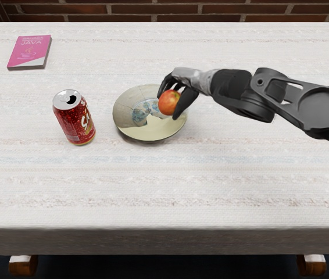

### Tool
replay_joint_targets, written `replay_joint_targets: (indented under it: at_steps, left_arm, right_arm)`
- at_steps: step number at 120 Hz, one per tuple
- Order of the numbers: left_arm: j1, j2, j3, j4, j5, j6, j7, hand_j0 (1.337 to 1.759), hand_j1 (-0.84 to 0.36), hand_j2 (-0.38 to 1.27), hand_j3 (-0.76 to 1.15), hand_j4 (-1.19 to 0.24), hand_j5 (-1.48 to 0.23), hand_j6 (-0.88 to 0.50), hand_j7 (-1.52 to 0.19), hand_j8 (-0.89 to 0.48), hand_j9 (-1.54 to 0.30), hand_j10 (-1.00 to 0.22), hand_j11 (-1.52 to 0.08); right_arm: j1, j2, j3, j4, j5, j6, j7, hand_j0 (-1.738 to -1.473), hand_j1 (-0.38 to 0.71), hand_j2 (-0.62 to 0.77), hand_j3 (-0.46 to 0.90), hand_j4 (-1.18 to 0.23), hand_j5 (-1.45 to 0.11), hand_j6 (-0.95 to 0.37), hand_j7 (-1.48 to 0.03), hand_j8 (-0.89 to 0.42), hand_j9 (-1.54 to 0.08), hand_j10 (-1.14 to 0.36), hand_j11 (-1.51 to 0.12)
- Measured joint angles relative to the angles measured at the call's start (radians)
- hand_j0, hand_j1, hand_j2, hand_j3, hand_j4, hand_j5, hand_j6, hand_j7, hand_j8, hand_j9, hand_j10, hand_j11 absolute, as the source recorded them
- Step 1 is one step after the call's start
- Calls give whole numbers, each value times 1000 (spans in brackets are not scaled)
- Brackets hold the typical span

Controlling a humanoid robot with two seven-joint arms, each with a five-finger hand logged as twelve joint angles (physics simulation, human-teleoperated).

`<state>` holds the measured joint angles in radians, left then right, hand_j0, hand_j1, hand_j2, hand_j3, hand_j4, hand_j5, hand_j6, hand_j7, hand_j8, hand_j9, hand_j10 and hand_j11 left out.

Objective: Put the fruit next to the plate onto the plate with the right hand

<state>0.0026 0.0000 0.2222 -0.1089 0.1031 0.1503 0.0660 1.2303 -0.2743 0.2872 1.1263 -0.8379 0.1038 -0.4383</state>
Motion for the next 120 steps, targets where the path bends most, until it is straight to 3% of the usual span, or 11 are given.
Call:
replay_joint_targets:
  at_steps: [40, 58, 75, 120]
  left_arm:
    - [0, 0, 0, 0, 0, 0, 0, 1658, 53, 50, 0, -247, -321, -247, -321, -247, -321, -247, -321]
    - [0, 0, 0, 0, 0, 0, 0, 1658, 53, 50, 0, -247, -321, -247, -321, -247, -321, -247, -321]
    - [-1, 0, 0, 0, 0, 0, 0, 1658, 53, 50, 0, -247, -321, -247, -321, -247, -321, -247, -321]
    - [-1, 0, 0, 0, 0, 0, 0, 1658, 53, 50, 0, -247, -321, -247, -321, -247, -321, -247, -321]
  right_arm:
    - [52, 171, -30, -163, -8, 15, 3, -1657, 278, 252, 0, -631, -857, -421, -826, -422, -841, -623, -841]
    - [61, 194, -47, -187, -9, 17, 5, -1657, 253, 179, 0, -642, -814, -429, -794, -434, -808, -601, -809]
    - [66, 198, -60, -194, -10, 17, 3, -1657, 228, 85, 0, -564, -727, -437, -715, -441, -724, -544, -725]
    - [67, 193, -53, -218, 4, 17, 5, -1658, -103, -11, 0, -220, -284, -200, -282, -200, -283, -216, -283]
